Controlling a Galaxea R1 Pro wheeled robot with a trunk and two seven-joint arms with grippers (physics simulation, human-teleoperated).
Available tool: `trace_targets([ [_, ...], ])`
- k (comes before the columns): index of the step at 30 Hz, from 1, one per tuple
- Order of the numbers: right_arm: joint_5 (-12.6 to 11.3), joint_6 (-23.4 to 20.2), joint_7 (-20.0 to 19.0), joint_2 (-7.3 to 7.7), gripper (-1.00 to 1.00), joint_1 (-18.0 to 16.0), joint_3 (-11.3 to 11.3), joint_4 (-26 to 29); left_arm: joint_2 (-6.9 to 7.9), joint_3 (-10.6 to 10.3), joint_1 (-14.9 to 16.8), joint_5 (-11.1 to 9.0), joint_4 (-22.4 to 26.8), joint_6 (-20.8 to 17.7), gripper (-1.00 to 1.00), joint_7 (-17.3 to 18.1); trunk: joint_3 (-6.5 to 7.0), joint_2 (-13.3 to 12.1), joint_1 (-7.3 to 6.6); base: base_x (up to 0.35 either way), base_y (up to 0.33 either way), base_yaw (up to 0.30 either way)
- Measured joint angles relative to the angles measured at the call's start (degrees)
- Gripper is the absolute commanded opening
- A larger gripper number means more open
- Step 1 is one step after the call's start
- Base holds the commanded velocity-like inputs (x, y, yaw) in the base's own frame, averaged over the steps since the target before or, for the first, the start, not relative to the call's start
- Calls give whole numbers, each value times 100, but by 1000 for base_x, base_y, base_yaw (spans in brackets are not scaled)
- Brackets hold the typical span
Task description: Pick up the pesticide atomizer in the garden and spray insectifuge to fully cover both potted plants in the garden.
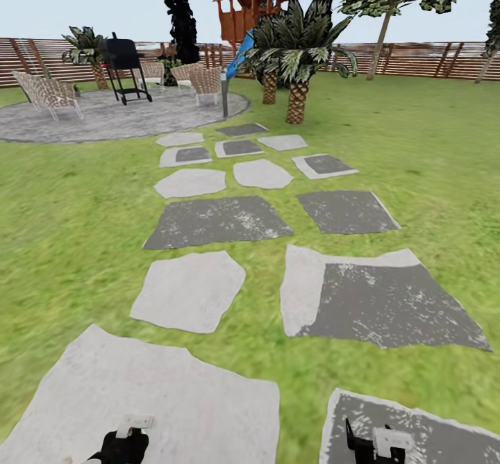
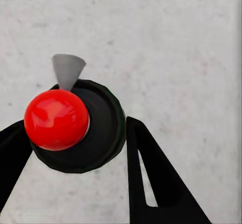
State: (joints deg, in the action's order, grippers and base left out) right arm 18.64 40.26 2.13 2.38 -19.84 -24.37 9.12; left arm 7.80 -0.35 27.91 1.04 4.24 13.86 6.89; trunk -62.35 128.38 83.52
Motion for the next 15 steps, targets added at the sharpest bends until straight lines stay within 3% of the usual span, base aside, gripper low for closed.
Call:
trace_targets([
  [15,0,0,2,-1,100,2,0,0,0,0,0,0,3,0,-100,0,0,0,0,332,-105,10],
])
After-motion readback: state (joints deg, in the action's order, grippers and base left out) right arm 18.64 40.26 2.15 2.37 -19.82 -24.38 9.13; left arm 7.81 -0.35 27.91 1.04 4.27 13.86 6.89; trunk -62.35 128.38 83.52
